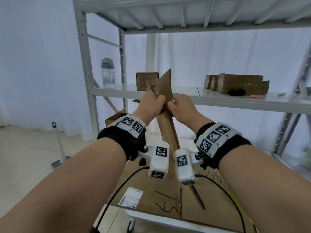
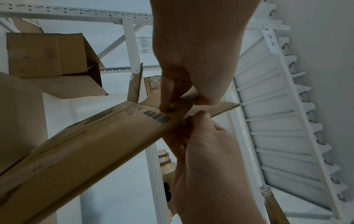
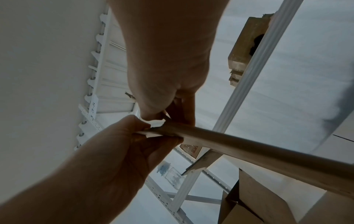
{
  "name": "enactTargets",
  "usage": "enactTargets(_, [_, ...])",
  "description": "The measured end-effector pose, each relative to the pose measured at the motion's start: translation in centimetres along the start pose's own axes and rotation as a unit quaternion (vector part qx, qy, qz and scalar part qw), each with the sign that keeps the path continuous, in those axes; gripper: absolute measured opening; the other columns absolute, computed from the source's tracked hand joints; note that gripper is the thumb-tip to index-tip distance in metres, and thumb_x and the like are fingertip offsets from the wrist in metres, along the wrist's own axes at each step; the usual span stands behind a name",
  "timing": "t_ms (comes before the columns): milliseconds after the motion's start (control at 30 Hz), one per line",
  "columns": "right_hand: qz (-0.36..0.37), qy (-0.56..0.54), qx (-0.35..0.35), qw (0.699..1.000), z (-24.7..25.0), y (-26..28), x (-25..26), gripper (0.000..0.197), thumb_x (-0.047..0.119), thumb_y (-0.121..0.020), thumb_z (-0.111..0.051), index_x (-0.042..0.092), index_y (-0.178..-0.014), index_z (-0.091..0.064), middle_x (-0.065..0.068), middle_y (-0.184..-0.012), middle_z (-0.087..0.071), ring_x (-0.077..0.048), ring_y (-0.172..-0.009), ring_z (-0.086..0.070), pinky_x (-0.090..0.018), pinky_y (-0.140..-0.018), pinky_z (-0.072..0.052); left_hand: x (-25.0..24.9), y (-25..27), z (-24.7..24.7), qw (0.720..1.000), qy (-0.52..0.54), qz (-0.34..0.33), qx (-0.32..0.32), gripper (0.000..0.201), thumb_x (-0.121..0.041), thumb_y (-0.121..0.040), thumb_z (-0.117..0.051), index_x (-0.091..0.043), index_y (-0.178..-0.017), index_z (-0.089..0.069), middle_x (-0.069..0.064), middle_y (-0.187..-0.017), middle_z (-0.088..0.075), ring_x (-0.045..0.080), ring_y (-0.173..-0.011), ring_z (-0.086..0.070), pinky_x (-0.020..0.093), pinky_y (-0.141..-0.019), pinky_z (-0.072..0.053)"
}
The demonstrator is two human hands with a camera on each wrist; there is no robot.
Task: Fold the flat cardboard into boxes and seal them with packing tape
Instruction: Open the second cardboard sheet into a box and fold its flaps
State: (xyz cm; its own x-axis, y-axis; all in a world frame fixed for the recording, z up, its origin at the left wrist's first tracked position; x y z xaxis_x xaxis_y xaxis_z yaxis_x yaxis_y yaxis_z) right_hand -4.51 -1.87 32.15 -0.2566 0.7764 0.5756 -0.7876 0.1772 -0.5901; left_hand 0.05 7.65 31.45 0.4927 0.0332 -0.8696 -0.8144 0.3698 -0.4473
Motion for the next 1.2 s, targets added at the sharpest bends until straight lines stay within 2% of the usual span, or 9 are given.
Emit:
enactTargets(200, [0.022,0.028,0.009,0.999,1.3,0.2,2.5,0.02,0.006,-0.095,-0.047,0.012,-0.078,-0.057,0.006,-0.057,-0.05,-0.007,-0.05,-0.045,-0.018,-0.051,-0.037,-2.6,-0.3,0.2,0.996,-0.093,-0.016,0.004,0.043,-0.008,-0.092,-0.044,-0.006,-0.134,-0.036,0.019,-0.102,-0.062,0.035,-0.085,-0.067,0.05,-0.071,-0.059])
enactTargets(367, [-0.061,-0.043,-0.008,0.997,1.6,1.0,2.3,0.011,0.01,-0.094,-0.045,0.013,-0.104,-0.051,-0.005,-0.089,-0.06,-0.025,-0.077,-0.065,-0.043,-0.064,-0.059,-2.8,0.2,0.7,0.993,-0.117,-0.013,-0.008,0.043,-0.012,-0.089,-0.048,-0.004,-0.13,-0.037,0.02,-0.102,-0.063,0.036,-0.085,-0.067,0.049,-0.072,-0.059])
enactTargets(533, [-0.182,-0.125,0.001,0.975,1.9,1.4,0.1,0.025,0.007,-0.092,-0.042,0.01,-0.117,-0.048,-0.017,-0.106,-0.062,-0.036,-0.081,-0.069,-0.05,-0.066,-0.06,-2.0,1.9,0.0,0.996,-0.078,-0.04,0.024,0.068,-0.015,-0.087,-0.056,-0.014,-0.145,-0.02,0.018,-0.093,-0.067,0.029,-0.082,-0.069,0.046,-0.073,-0.059])
enactTargets(600, [-0.144,-0.059,-0.033,0.987,2.9,1.3,0.4,0.025,0.007,-0.093,-0.041,0.007,-0.117,-0.05,-0.014,-0.11,-0.061,-0.032,-0.094,-0.063,-0.049,-0.079,-0.058,-1.6,2.2,0.1,0.996,-0.06,-0.055,0.043,0.094,-0.026,-0.084,-0.067,-0.025,-0.151,-0.001,0.008,-0.11,-0.066,0.021,-0.095,-0.067,0.04,-0.082,-0.058])
enactTargets(700, [-0.1,-0.013,-0.105,0.989,4.7,1.5,0.4,0.028,0.008,-0.096,-0.043,0.01,-0.121,-0.054,-0.007,-0.112,-0.06,-0.025,-0.103,-0.058,-0.041,-0.092,-0.05,-1.3,1.4,1.0,0.98,-0.167,-0.086,0.062,0.117,-0.057,-0.07,-0.075,-0.041,-0.149,0.009,0.007,-0.152,-0.023,0.025,-0.138,-0.031,0.047,-0.111,-0.034])
enactTargets(767, [-0.095,-0.048,-0.153,0.982,6.2,1.9,-0.1,0.023,0.011,-0.099,-0.045,0.013,-0.119,-0.056,-0.001,-0.107,-0.059,-0.021,-0.102,-0.057,-0.038,-0.094,-0.048,-1.5,0.6,2.4,0.963,-0.246,-0.098,0.046,0.096,-0.05,-0.075,-0.075,-0.035,-0.149,-0.016,0.008,-0.153,-0.015,0.031,-0.14,-0.024,0.05,-0.115,-0.026])
enactTargets(867, [-0.093,-0.105,-0.202,0.969,8.3,2.5,-0.9,0.023,0.014,-0.1,-0.046,0.013,-0.12,-0.057,0.005,-0.107,-0.058,-0.018,-0.105,-0.057,-0.034,-0.098,-0.047,-3.8,0.2,4.0,0.935,-0.305,-0.181,0.012,0.044,-0.032,-0.089,-0.066,-0.016,-0.127,-0.052,0.008,-0.138,-0.043,0.027,-0.128,-0.041,0.04,-0.107,-0.034])
enactTargets(967, [-0.079,-0.113,-0.24,0.961,9.8,3.2,-1.1,0.032,0.016,-0.102,-0.045,0.009,-0.133,-0.052,0.01,-0.11,-0.051,-0.008,-0.107,-0.05,-0.021,-0.098,-0.037,-4.0,0.6,2.9,0.926,-0.326,-0.17,0.084,0.022,-0.027,-0.098,-0.052,-0.012,-0.115,-0.055,0.001,-0.106,-0.058,0.018,-0.097,-0.054,0.027,-0.079,-0.038])
enactTargets(1200, [-0.088,-0.172,-0.357,0.914,12.0,4.8,-3.3,0.021,0.017,-0.101,-0.046,0.014,-0.117,-0.059,0.002,-0.108,-0.062,-0.013,-0.101,-0.058,-0.029,-0.096,-0.048,-8.3,1.5,0.8,0.908,-0.335,-0.246,0.056,0.021,-0.026,-0.101,-0.045,-0.012,-0.112,-0.055,-0.002,-0.103,-0.059,0.013,-0.089,-0.055,0.026,-0.076,-0.041])
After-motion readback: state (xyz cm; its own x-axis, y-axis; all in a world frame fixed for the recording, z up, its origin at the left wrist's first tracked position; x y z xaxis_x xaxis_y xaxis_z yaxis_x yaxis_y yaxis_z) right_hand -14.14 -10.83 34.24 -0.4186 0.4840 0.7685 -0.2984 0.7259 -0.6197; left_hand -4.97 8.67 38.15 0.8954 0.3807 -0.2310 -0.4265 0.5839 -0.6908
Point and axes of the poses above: each hand's wrist, its own y-axis away from the middle knuckle, its own z-axis out of the back of the hand, x = y × z, the point moved 9 cm from there along -y, towards the middle knuckle
